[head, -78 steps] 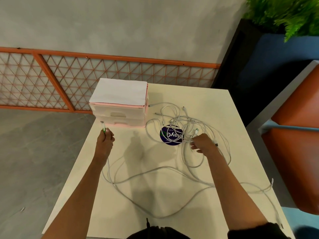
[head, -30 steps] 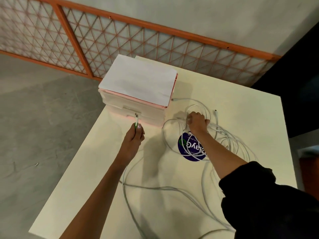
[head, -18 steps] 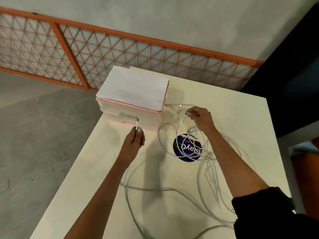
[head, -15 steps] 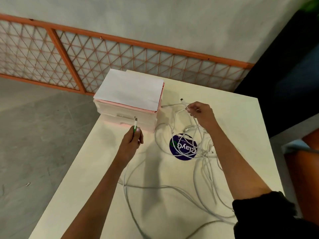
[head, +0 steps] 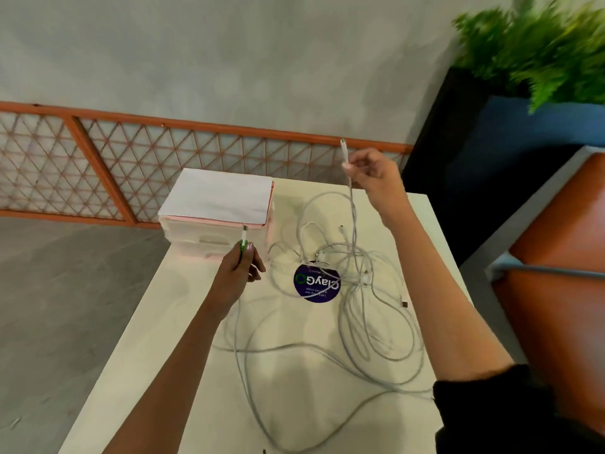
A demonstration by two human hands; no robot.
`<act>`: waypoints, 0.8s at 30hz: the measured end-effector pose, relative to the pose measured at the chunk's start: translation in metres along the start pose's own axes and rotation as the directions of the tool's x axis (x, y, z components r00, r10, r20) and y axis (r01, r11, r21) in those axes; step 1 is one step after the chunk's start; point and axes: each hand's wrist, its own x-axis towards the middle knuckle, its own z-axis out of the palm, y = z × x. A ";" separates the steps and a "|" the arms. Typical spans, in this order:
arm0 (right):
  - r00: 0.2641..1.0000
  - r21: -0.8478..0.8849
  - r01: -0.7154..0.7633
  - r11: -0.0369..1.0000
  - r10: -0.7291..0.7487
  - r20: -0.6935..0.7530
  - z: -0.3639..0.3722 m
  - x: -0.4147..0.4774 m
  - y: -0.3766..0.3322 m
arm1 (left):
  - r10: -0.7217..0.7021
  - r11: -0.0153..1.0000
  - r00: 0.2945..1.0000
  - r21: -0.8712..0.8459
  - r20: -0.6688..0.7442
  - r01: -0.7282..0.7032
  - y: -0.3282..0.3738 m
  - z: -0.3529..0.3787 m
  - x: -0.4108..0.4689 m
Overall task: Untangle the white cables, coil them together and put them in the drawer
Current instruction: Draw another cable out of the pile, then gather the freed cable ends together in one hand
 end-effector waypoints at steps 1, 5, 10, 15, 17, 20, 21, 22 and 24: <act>0.999 0.011 0.036 0.999 -0.035 -0.039 -0.002 0.002 -0.008 | 0.004 1.000 1.000 0.002 0.005 -0.004 0.002 0.001 -0.001; 0.976 0.062 0.165 0.984 -0.154 -0.154 -0.008 0.008 -0.027 | 0.015 1.000 1.000 0.005 0.014 -0.015 0.009 0.003 -0.005; 0.995 -0.248 -0.012 0.969 0.036 0.093 0.000 0.006 -0.008 | 0.012 1.000 1.000 -0.024 0.025 -0.012 0.010 0.004 -0.009; 0.949 -0.193 -0.145 0.970 0.191 0.250 0.009 -0.027 0.009 | -0.059 0.996 0.995 -0.059 0.080 0.064 0.013 0.010 -0.009; 0.932 -0.148 -0.178 0.973 0.215 0.291 0.012 -0.035 0.009 | -0.084 0.992 0.990 -0.083 0.114 0.094 0.013 0.012 -0.008; 0.914 -0.098 -0.224 0.970 0.244 0.324 0.016 -0.041 0.010 | -0.121 0.987 0.981 -0.084 0.152 0.135 0.014 0.014 -0.006; 0.909 -0.071 -0.240 0.968 0.250 0.333 0.017 -0.043 0.010 | -0.136 0.983 0.977 -0.101 0.164 0.153 0.014 0.015 -0.005; 0.904 -0.045 -0.256 0.966 0.256 0.341 0.018 -0.045 0.011 | -0.149 0.977 0.973 -0.122 0.176 0.172 0.013 0.016 -0.004; 0.891 -0.021 -0.281 0.959 0.269 0.365 0.021 -0.049 0.013 | -0.167 0.969 0.965 -0.147 0.202 0.199 0.012 0.018 -0.001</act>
